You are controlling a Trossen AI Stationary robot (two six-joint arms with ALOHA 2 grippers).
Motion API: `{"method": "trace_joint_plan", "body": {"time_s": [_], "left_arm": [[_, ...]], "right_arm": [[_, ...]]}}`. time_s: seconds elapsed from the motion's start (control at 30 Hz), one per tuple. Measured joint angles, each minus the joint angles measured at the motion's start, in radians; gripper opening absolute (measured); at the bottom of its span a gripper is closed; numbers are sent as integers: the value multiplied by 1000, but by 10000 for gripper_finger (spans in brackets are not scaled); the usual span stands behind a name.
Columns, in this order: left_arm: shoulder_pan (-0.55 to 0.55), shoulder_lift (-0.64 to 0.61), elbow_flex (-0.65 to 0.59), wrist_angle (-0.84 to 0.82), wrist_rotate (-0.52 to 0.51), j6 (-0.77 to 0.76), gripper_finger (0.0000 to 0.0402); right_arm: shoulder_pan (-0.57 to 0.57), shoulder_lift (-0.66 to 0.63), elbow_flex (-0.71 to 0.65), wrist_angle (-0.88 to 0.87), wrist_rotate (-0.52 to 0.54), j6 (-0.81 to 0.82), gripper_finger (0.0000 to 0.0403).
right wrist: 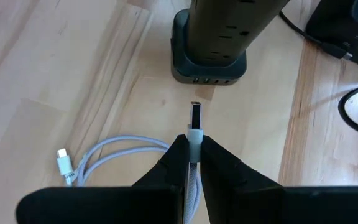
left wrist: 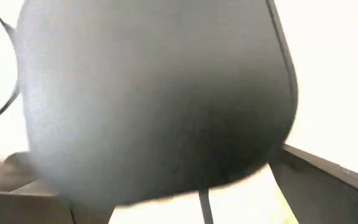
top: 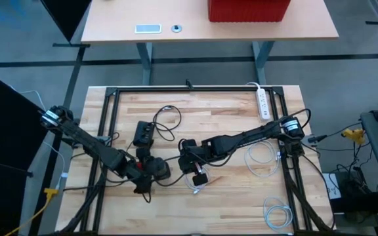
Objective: Insert USB
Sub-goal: Insert bottom left white charger cable into the bottom black outlet extension
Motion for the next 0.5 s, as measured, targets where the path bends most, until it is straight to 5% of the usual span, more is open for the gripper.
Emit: {"method": "trace_joint_plan", "body": {"time_s": [0.3, 0.5], "left_arm": [[-2, 0, 255, -493, 1, -194, 361], [-54, -2, 387, -625, -148, -346, 361]], "right_arm": [[0, 0, -1, 128, 0, -86, 14], [2, -8, -3, 299, 28, -137, 14]]}}
